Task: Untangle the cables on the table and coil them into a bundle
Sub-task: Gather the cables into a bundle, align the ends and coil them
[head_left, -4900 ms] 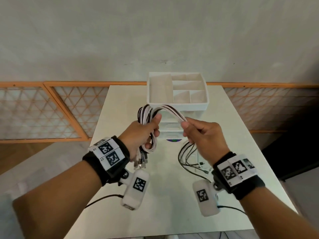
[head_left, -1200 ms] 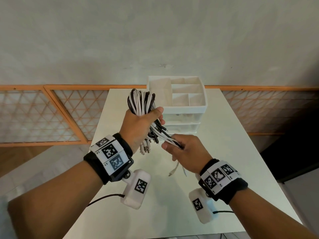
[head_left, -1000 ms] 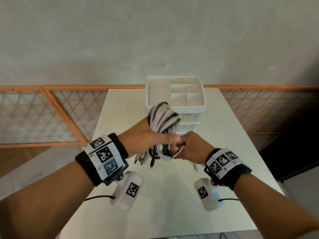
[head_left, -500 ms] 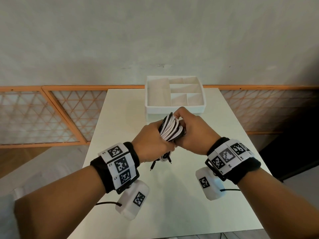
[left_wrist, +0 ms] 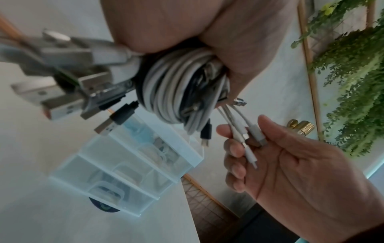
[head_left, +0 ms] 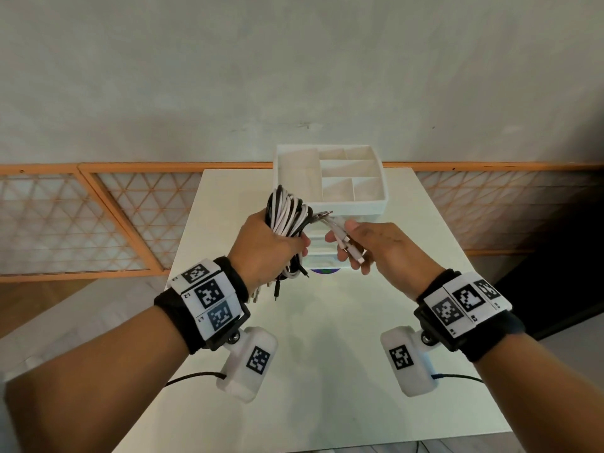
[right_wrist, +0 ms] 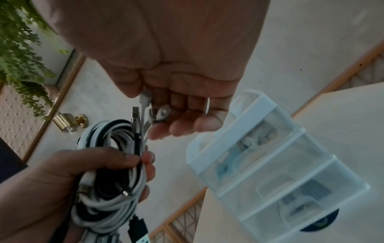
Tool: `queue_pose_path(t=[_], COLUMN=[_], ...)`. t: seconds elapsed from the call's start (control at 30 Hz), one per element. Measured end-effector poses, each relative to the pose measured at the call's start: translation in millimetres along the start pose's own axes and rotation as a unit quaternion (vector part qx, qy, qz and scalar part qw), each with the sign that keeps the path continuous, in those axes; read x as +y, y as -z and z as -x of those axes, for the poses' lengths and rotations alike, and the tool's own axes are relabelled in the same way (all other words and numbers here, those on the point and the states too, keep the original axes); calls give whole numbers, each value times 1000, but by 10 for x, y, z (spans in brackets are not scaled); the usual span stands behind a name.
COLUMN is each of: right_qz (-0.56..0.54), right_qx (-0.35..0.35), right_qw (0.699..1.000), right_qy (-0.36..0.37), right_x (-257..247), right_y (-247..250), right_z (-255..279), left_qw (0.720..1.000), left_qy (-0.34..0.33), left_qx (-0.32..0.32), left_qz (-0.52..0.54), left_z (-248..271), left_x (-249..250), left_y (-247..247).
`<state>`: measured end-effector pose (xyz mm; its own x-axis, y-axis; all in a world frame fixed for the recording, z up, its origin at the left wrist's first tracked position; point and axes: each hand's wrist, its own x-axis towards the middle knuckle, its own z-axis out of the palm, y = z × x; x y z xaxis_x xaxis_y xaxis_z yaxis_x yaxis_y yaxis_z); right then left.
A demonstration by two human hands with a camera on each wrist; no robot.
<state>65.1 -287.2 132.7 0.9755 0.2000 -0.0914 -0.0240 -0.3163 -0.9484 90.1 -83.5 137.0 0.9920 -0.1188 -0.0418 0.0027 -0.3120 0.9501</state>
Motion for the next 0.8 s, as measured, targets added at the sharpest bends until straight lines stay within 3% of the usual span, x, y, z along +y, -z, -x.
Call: queue_pose_path(t=[0.13,0.4,0.7,0.8], right_qz=[-11,-241,-184,-154], right_qx=[16,58,49,74], right_qw=[1000,969,981,984], right_qy=[24,11,44,51], right_x=[46,-37,-61,-49], right_y=[-145,-309,-328,-334], right_z=[8,-82,-112,-134], left_qw=[1000,997,990,987], left_qy=[-1,-41,-50,-58], left_qx=[9,-55,-123,-142], left_qz=[-15,24,35,45], left_z=[6,38,81,106], left_x=[-40,-11,-3,40], left_y=[-43,-99,-12,-11])
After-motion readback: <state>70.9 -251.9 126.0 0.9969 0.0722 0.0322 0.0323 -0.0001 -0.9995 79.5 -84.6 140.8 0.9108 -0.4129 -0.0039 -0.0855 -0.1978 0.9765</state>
